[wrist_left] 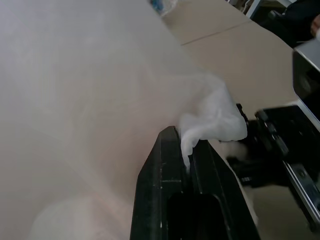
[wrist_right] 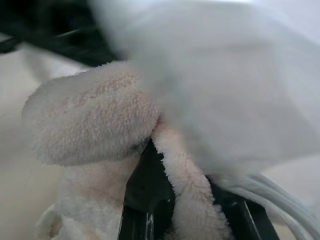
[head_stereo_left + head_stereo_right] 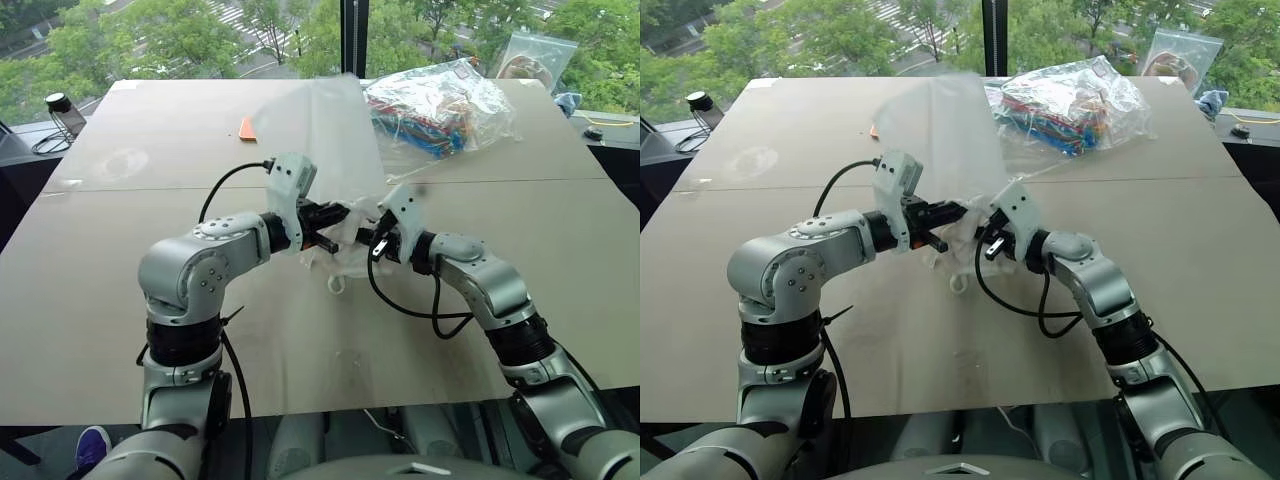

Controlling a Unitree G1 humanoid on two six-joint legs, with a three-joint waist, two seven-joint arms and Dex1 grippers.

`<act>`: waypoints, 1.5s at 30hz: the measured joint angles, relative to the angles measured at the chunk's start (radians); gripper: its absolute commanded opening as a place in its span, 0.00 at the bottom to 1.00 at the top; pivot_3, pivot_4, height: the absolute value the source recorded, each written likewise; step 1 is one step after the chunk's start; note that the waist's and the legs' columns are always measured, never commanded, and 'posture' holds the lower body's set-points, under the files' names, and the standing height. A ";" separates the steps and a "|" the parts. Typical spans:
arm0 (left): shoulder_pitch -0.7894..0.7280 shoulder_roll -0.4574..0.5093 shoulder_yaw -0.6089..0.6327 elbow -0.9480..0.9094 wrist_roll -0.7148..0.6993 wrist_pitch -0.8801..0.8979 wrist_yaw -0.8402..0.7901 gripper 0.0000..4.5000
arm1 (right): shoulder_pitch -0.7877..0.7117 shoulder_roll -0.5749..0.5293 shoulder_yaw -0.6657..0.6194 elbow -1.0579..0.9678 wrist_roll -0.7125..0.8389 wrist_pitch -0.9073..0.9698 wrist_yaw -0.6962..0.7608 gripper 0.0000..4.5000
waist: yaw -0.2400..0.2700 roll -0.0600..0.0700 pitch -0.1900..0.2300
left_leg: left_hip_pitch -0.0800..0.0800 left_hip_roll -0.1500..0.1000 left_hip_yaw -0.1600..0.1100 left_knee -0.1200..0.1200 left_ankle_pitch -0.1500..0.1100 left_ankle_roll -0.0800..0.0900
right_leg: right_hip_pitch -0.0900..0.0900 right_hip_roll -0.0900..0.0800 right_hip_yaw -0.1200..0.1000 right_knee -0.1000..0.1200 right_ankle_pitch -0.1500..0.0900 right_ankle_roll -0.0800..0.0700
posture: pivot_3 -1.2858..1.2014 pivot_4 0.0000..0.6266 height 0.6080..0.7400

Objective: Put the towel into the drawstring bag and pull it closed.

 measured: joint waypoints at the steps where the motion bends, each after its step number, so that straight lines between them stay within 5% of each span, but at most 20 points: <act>1: 0.009 0.006 0.000 -0.005 -0.003 0.001 0.000 0.00 | 0.000 0.020 -0.022 0.002 0.013 0.013 -0.013 0.00 | 0.000 0.000 0.000 | 0.000 0.000 0.000 0.000 0.000 0.000 | 0.000 0.000 0.000 0.000 0.000 0.000 | 0.52 0.24 0.95; 11: 0.060 0.060 0.002 -0.027 -0.021 0.013 -0.003 0.00 | 0.017 0.225 -0.274 0.003 0.190 0.139 -0.204 0.00 | -0.004 0.001 0.001 | 0.000 0.000 0.001 -0.001 0.000 0.000 | 0.000 0.000 0.000 0.000 0.000 0.000 | 0.52 0.24 0.95; 17: -0.036 0.015 -0.001 -0.024 -0.069 0.028 -0.006 0.00 | -0.039 0.351 -0.395 0.047 0.298 0.174 -0.297 0.00 | -0.004 0.001 0.001 | 0.001 0.000 0.000 -0.001 0.000 0.000 | 0.000 0.000 0.000 0.000 0.000 0.000 | 0.52 0.24 0.95; 25: -0.057 -0.026 -0.038 -0.021 -0.089 0.034 0.002 0.00 | -0.046 0.350 -0.351 0.111 0.317 0.142 -0.301 0.00 | -0.011 0.003 0.002 | 0.001 0.000 0.002 -0.003 0.000 0.000 | -0.001 0.000 0.001 0.000 0.000 0.000 | 0.52 0.24 0.95; 26: -0.049 -0.025 -0.037 -0.020 -0.089 0.034 0.002 0.00 | -0.032 0.330 -0.324 0.093 0.312 0.141 -0.277 0.22 | -0.010 0.003 0.002 | 0.001 0.000 0.002 -0.004 0.000 0.000 | -0.001 0.000 0.001 0.000 0.000 0.000 | 0.52 0.24 0.95; 31: -0.006 0.003 -0.015 0.009 -0.089 0.034 0.003 0.00 | 0.096 0.166 -0.264 -0.038 0.320 0.202 -0.185 0.68 | -0.001 0.004 0.002 | 0.000 -0.001 0.002 -0.003 0.000 0.000 | -0.001 -0.001 0.001 -0.002 0.000 0.000 | 0.52 0.24 0.95; 37: 0.011 0.021 0.001 0.033 -0.088 0.024 0.002 0.00 | 0.144 -0.005 -0.212 -0.199 0.311 0.277 -0.132 0.68 | -0.009 0.004 0.002 | 0.002 0.000 0.002 -0.005 0.000 0.000 | -0.001 0.001 0.001 -0.001 -0.001 -0.001 | 0.52 0.24 0.95; 43: 0.011 0.023 -0.003 0.045 -0.088 0.010 0.001 0.00 | 0.148 -0.021 -0.139 -0.230 0.312 0.348 -0.115 0.68 | -0.008 0.004 0.002 | 0.002 0.000 0.003 -0.005 0.000 0.000 | -0.001 0.000 0.002 -0.001 -0.001 -0.001 | 0.52 0.24 0.95; 45: 0.011 0.025 -0.007 0.045 -0.088 0.009 0.001 0.00 | 0.147 0.000 -0.108 -0.211 0.296 0.343 -0.116 0.52 | -0.008 0.004 0.002 | 0.002 0.000 0.003 -0.005 0.000 0.000 | -0.001 0.000 0.002 -0.001 -0.001 -0.001 | 0.52 0.24 0.95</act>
